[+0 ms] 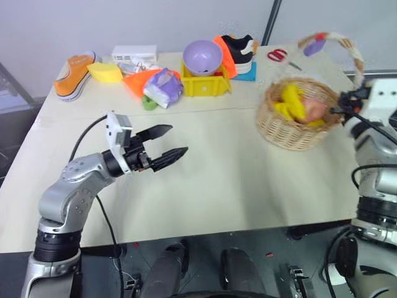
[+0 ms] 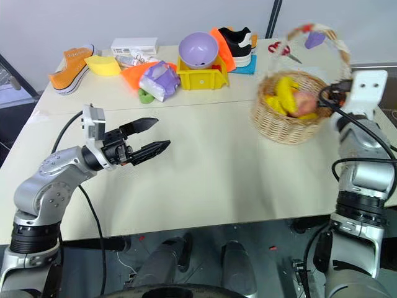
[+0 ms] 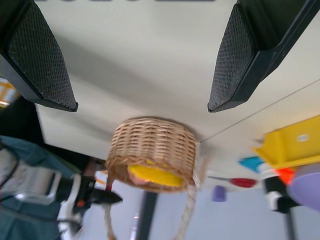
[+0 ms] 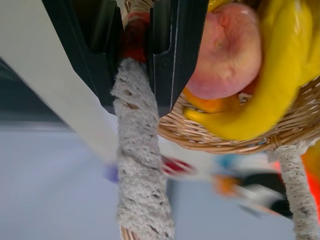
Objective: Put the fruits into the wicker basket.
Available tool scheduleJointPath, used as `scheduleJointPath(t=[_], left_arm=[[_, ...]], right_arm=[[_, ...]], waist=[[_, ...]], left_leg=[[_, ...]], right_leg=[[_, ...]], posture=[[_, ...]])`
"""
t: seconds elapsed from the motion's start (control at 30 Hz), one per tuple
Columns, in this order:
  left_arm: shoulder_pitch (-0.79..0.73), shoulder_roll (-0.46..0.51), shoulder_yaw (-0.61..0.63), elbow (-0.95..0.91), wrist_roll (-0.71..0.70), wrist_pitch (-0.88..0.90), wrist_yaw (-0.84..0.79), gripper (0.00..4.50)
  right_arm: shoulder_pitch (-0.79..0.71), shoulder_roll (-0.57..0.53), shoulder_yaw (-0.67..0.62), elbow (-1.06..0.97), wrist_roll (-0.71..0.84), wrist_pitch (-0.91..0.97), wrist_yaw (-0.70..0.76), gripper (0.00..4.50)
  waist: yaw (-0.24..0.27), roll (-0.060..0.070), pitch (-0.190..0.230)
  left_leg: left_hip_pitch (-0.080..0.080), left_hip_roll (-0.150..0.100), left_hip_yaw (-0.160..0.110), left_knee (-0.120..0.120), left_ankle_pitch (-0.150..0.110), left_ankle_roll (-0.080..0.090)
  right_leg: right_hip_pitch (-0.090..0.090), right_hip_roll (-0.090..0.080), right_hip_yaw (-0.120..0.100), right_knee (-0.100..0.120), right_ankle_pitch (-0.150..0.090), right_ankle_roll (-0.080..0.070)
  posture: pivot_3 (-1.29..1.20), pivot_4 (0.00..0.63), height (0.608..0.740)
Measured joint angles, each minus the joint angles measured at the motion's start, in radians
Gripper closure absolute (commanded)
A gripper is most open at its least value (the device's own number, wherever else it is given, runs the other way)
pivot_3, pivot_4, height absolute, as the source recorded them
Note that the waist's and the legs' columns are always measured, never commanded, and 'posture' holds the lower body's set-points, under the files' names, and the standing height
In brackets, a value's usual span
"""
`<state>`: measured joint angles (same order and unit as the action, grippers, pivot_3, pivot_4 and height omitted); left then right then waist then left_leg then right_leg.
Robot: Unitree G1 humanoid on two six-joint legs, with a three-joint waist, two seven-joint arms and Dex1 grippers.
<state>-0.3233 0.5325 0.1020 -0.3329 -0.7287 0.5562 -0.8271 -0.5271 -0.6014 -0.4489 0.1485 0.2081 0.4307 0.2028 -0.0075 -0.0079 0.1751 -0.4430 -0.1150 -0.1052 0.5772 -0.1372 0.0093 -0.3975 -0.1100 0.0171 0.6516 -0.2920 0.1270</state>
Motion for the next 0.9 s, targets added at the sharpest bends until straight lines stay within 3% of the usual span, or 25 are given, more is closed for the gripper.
scheduleJointPath(t=[0.03,0.27,0.43,0.63,0.7,0.8,0.9], left_arm=[[-0.008,-0.005,-0.005,0.001,0.0,0.0,0.0,0.0],[-0.026,-0.018,-0.014,0.023,0.02,-0.001,0.005,0.0],[-0.011,0.005,-0.002,0.072,0.073,-0.025,0.026,0.0],[0.132,0.067,0.085,0.158,0.157,-0.09,0.057,0.0],[0.174,0.073,0.112,0.197,0.183,-0.112,0.069,0.0],[0.234,0.066,0.14,0.238,0.222,-0.16,0.096,0.0],[0.278,0.051,0.163,0.254,0.242,-0.204,0.114,0.0]], right_arm=[[-0.003,-0.003,-0.001,0.019,0.002,-0.017,0.002,4.43],[0.08,-0.019,-0.023,0.027,0.006,-0.064,0.013,0.93],[0.273,-0.064,-0.062,-0.183,0.05,-0.059,0.112,0.93],[0.55,-0.086,-0.099,-0.434,0.195,-0.016,0.327,0.93],[0.582,-0.085,-0.063,-0.486,0.23,0.004,0.375,0.93],[0.595,-0.071,0.088,-0.579,0.249,0.017,0.432,0.93],[0.56,-0.027,0.196,-0.563,0.229,0.011,0.432,0.93]], waist=[[-0.004,0.0,0.0],[0.002,0.0,0.0],[0.0,0.001,0.0],[-0.01,0.002,0.0],[-0.008,0.002,0.0],[-0.004,0.001,-0.001],[0.001,0.001,0.0]], left_leg=[[0.0,0.0,0.0,0.0,0.0,0.0],[0.0,0.0,-0.001,0.001,0.0,0.0],[0.0,0.0,-0.001,0.001,0.0,0.0],[0.001,0.001,-0.001,0.0,-0.001,0.001],[0.0,0.001,-0.001,0.0,-0.002,-0.001],[0.0,0.002,-0.001,0.0,-0.003,-0.002],[0.0,0.001,-0.001,0.0,-0.003,-0.002]], right_leg=[[0.0,0.0,0.0,0.0,0.0,0.001],[0.001,0.0,-0.001,0.0,0.0,0.001],[0.001,0.0,-0.001,0.0,0.0,0.001],[0.001,0.0,0.0,-0.001,-0.002,-0.002],[0.001,0.0,0.0,-0.001,-0.002,-0.003],[0.002,-0.001,0.0,-0.004,-0.002,-0.003],[0.0,-0.002,-0.001,-0.007,-0.002,-0.003]], posture=[[0.0,0.15,0.74],[0.0,0.15,0.74],[0.0,0.15,0.74],[0.0,0.15,0.74],[0.0,0.15,0.74],[0.0,0.15,0.74],[0.0,0.15,0.74]])
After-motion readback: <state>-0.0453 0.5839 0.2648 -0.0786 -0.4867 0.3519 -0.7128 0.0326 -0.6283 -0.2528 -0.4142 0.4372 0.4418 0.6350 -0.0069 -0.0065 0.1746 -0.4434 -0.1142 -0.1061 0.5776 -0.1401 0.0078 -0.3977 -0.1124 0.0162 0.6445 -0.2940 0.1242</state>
